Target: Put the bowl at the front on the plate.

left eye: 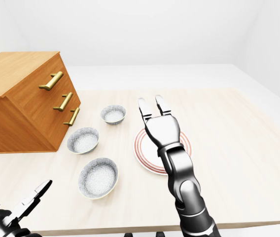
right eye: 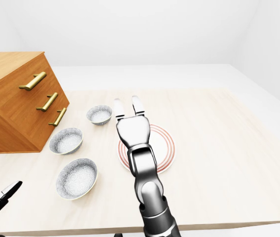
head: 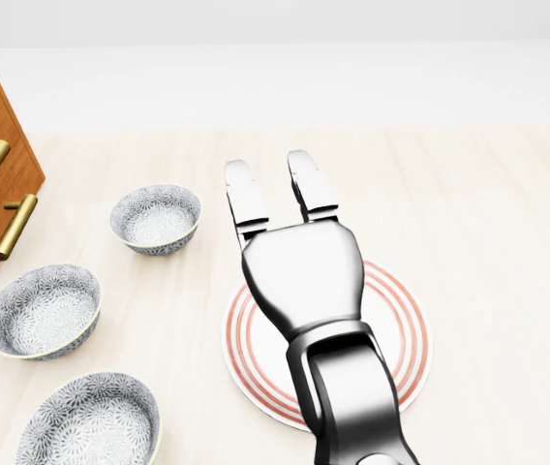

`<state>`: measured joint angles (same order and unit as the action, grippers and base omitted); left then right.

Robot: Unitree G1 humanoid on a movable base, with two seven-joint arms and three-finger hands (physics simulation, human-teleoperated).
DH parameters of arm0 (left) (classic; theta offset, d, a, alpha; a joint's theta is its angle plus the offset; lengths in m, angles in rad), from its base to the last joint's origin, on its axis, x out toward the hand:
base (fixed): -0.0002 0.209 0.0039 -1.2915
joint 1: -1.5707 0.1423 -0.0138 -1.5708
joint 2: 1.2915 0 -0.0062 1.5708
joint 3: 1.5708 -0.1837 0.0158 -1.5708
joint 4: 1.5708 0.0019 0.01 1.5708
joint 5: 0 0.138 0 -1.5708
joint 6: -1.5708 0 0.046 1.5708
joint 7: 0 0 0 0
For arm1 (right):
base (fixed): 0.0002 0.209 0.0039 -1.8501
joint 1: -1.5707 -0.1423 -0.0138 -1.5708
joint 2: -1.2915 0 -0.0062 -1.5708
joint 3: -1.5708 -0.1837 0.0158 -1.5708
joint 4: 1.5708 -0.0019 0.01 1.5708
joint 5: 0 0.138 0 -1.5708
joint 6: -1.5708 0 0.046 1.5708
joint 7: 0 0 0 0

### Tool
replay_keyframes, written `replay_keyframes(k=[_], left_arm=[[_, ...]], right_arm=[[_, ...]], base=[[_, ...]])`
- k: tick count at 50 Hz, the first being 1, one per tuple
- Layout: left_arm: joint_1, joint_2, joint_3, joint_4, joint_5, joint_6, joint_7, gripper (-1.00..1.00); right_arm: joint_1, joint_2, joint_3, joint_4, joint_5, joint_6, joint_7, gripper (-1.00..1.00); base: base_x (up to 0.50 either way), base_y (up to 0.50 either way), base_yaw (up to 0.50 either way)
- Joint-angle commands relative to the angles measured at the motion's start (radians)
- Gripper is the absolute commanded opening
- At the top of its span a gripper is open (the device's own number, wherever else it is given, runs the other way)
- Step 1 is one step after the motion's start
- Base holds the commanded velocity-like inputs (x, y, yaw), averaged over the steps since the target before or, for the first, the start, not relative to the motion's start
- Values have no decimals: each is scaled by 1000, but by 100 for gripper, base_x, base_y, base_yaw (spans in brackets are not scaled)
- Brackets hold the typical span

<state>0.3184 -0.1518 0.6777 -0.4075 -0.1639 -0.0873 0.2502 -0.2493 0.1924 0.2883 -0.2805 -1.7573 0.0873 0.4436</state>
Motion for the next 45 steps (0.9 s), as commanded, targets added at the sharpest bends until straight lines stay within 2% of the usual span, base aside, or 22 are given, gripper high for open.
replay_keyframes(k=[1,27,34,39,45], left_arm=[[2,-5,5,-10,0,0,-6,100],[2,-5,5,-8,0,0,-7,100],[2,-5,8,-14,-6,0,-9,100],[-1,-4,14,-28,-10,0,2,100],[-5,-2,11,-25,-7,0,3,100]], right_arm=[[25,10,10,6,-56,0,24,100],[27,9,15,2,-51,0,27,100],[68,30,83,-64,-118,0,100,100],[127,26,141,-79,-86,0,37,100],[162,16,190,-107,-123,0,60,100]], base=[[0,0,0],[0,0,0],[0,0,0],[0,0,0],[0,0,0]])
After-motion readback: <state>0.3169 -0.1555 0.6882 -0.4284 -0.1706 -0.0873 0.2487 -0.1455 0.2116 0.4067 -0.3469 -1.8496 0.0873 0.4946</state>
